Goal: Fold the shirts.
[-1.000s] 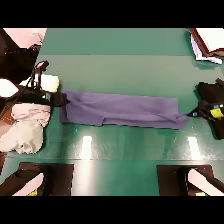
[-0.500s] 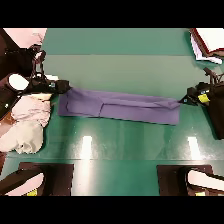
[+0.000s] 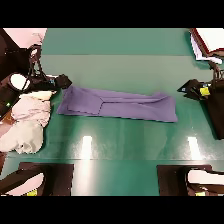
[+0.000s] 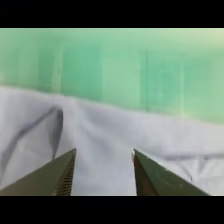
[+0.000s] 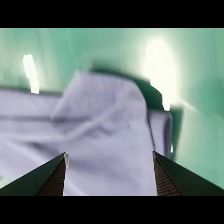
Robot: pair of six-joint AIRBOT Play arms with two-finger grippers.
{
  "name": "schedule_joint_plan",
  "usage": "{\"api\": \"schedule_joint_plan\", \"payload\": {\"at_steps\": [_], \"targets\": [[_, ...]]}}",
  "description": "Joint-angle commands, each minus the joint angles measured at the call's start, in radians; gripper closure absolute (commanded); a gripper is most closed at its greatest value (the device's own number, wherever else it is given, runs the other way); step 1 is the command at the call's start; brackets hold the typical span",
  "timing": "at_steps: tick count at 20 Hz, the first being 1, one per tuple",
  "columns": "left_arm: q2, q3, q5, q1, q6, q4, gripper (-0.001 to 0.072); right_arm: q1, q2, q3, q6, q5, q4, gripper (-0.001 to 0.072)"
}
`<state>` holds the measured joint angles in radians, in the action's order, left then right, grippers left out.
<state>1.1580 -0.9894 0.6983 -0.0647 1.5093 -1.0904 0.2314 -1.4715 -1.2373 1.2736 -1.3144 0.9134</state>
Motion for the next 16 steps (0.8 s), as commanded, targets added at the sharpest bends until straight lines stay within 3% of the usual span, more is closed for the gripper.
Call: {"api": "schedule_joint_plan", "payload": {"at_steps": [1,2,8,13,15,16], "targets": [[-0.001,-0.001,0.128,-0.002,0.000,0.002,0.0603,0.068,-0.006,-0.003,-0.052,-0.121,0.068,0.0108],[-0.001,0.000,0.147,-0.002,-0.008,0.002,0.0673,0.089,-0.006,0.015,-0.053,-0.124,0.081,0.0108],[0.001,0.000,0.246,-0.002,-0.025,0.002,0.0683,0.129,-0.025,0.262,-0.161,0.000,-0.013,0.0115],[0.031,-0.001,0.317,-0.003,-0.036,0.037,0.0682,0.050,-0.135,0.278,-0.229,0.017,-0.185,0.0123],[0.045,-0.003,0.315,-0.029,-0.074,0.078,0.0683,0.000,-0.164,0.255,-0.229,0.021,-0.198,0.0218],[0.059,-0.010,0.313,-0.058,-0.075,0.079,0.0682,-0.022,-0.166,0.243,-0.229,0.029,-0.198,0.0323]]}}
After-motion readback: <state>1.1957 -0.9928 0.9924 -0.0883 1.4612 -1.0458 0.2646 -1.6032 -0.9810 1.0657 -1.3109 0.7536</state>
